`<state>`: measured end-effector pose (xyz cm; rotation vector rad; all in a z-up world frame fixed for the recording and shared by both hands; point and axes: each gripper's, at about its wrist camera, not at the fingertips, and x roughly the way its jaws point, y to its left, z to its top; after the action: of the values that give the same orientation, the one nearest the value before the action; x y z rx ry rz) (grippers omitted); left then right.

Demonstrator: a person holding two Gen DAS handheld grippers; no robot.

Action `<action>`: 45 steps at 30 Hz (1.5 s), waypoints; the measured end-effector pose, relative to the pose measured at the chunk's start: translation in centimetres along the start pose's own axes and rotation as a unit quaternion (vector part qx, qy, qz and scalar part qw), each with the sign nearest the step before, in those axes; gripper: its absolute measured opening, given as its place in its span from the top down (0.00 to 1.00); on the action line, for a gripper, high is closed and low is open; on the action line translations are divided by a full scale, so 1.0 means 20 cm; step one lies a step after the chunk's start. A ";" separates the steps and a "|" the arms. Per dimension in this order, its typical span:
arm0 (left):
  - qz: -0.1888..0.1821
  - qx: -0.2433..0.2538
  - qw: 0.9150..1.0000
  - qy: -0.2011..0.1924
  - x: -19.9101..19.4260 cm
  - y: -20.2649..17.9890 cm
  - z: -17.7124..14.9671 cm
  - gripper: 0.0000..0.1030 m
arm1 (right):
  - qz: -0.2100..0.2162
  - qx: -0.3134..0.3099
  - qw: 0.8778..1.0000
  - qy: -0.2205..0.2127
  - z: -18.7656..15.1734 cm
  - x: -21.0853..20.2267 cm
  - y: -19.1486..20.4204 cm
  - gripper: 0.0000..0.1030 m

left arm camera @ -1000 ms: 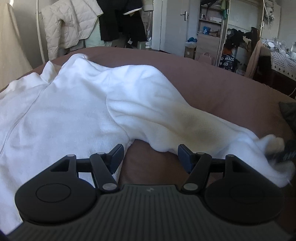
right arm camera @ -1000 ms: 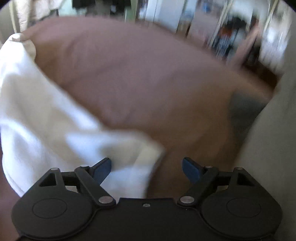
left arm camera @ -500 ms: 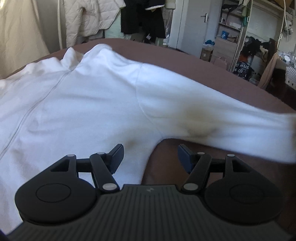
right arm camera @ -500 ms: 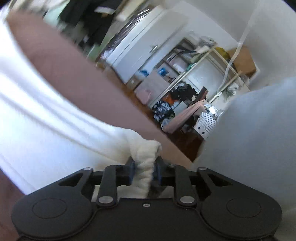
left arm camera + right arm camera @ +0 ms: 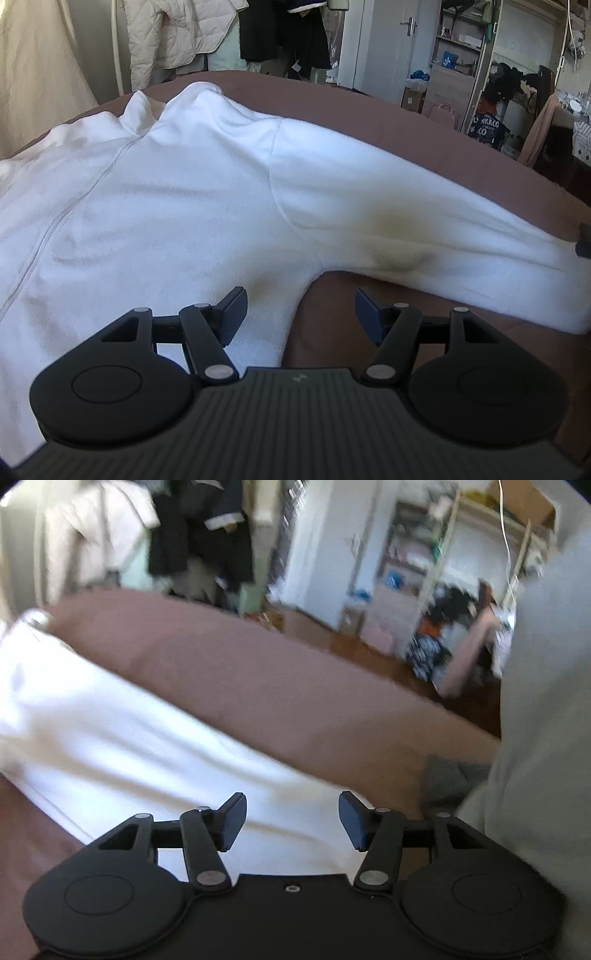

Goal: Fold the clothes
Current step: 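Release the sleeve and smooth the sweatshirt body with both tools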

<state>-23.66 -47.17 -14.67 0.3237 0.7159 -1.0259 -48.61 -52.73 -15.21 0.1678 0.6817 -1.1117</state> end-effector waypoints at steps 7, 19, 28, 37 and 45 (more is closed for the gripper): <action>-0.002 0.011 1.000 0.003 -0.02 -0.05 0.00 0.35 | 0.088 -0.069 0.993 0.030 -0.19 0.23 0.20 0.31; 0.020 -0.107 0.991 0.078 -0.08 0.17 0.19 0.34 | -0.010 0.010 0.995 0.095 -0.11 0.18 0.02 0.23; 0.022 -0.170 0.978 0.120 -0.16 0.55 0.48 0.34 | 0.244 0.055 0.966 0.064 0.11 -0.19 0.41 0.22; 0.073 -0.177 0.980 0.058 -0.37 1.10 0.57 0.29 | 0.343 -0.051 0.936 0.054 0.70 -0.21 0.77 0.22; 0.123 -0.159 0.978 0.057 -0.30 1.48 0.52 0.29 | 0.391 -0.063 0.905 0.156 1.10 0.10 1.11 0.22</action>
<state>4.09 -34.36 -5.34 0.1871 0.9055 -0.6483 -19.61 -54.03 -3.54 0.4699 0.8614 -0.2618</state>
